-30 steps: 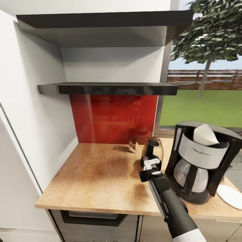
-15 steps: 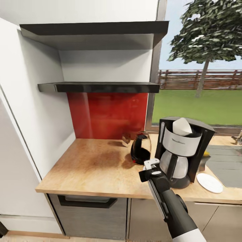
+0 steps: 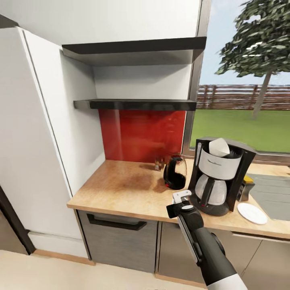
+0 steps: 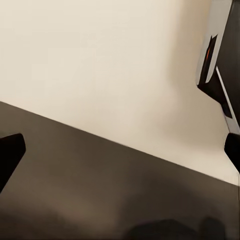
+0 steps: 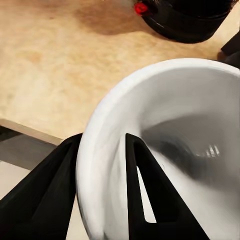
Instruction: Set up a coffee station on the kitchen countertop: keep the coffee maker on the countertop, move the bottle of coffee from the kitchen shelf to the counter next to the coffee maker, place a paper coffee filter on top of the coffee maker, put the saucer next to the coffee maker with the coffee cup on the saucer, and place the electric kettle next to the coffee maker.
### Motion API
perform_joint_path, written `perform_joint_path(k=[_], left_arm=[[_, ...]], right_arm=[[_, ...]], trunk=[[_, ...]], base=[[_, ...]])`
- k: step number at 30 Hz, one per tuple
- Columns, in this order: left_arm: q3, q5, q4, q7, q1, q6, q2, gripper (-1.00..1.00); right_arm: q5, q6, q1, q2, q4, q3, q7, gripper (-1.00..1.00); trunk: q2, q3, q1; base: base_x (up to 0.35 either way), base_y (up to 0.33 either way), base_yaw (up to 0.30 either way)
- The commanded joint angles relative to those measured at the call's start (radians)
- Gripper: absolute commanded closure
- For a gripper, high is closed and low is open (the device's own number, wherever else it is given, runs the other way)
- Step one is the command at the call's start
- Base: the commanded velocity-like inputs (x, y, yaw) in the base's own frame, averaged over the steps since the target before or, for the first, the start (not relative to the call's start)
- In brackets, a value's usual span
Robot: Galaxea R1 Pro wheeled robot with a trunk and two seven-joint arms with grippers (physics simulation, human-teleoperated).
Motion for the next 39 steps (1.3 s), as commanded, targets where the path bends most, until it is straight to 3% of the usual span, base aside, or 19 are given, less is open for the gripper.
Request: perform_joint_path(k=[1,9,32,39], left_arm=[[0.007,-0.005,-0.005,0.001,0.002,0.007,-0.001,-1.0],[0.007,-0.006,-0.005,0.002,0.002,0.008,-0.001,-1.0],[0.008,-0.005,-0.005,0.002,0.002,0.008,-0.001,-1.0],[0.007,-0.007,-0.005,0.002,0.002,0.006,-0.004,-1.0]], right_arm=[[0.004,0.005,0.0,0.0,0.0,0.001,-0.001,1.0],[0.005,0.005,0.0,0.0,-0.002,0.0,-0.001,1.0],[0.004,0.006,0.0,0.0,-0.045,0.001,-0.001,1.0],[0.004,0.006,0.0,0.0,-0.056,0.001,-0.001,1.0]], trunk=[[0.0,0.001,0.0],[0.0,0.007,0.0],[0.0,0.008,0.0],[0.0,0.008,0.0]], base=[[-0.113,-0.078,0.242],[-0.027,-0.069,0.222],[0.0,-0.002,0.014],[0.0,-0.146,0.209]])
